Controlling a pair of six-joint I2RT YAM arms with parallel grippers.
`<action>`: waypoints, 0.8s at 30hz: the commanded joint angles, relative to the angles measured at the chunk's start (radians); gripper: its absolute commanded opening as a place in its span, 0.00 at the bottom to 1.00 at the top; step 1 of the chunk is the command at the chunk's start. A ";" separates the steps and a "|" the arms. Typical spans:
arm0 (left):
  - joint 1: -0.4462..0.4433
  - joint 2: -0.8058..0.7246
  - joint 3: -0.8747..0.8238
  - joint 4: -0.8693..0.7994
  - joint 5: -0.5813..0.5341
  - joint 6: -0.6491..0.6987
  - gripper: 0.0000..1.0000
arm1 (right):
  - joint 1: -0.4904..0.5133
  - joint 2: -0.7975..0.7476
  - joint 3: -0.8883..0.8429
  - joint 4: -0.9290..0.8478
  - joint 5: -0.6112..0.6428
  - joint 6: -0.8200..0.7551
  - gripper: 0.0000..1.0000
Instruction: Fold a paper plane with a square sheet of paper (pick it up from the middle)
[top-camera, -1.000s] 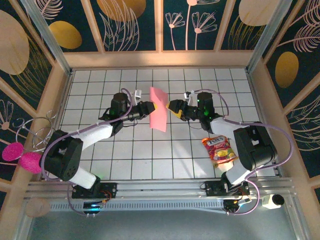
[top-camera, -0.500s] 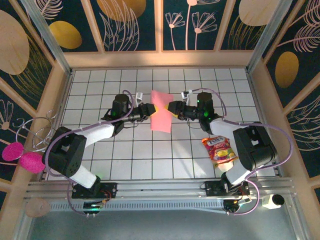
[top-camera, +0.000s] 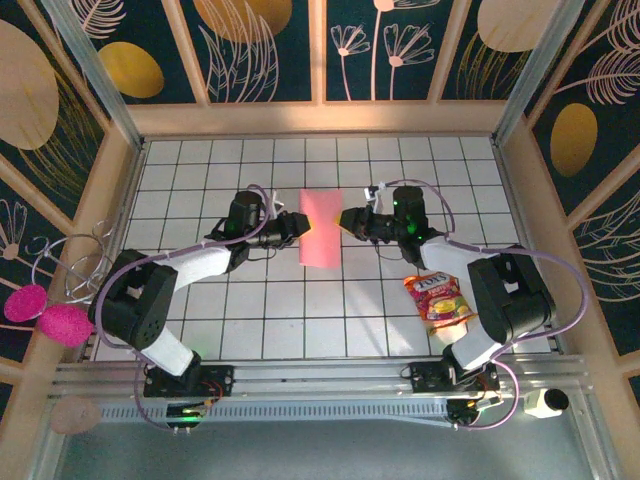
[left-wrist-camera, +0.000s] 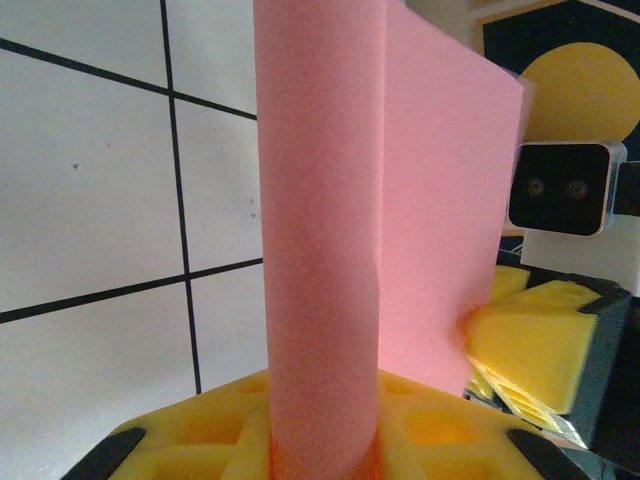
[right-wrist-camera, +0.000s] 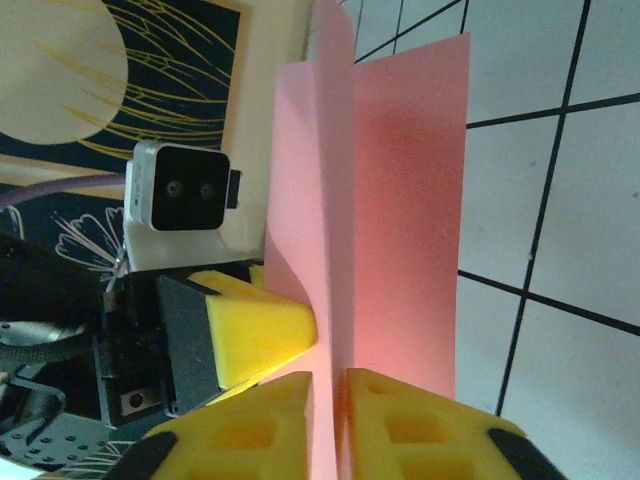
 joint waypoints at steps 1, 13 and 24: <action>0.009 0.022 0.005 0.029 0.017 -0.014 0.26 | 0.013 0.004 0.027 -0.040 0.030 -0.015 0.05; 0.008 0.024 -0.004 -0.115 -0.082 0.073 0.65 | 0.018 -0.004 0.145 -0.332 0.147 -0.136 0.00; 0.049 -0.159 -0.059 -0.154 -0.245 0.116 0.87 | 0.042 -0.030 0.355 -0.666 0.318 -0.264 0.00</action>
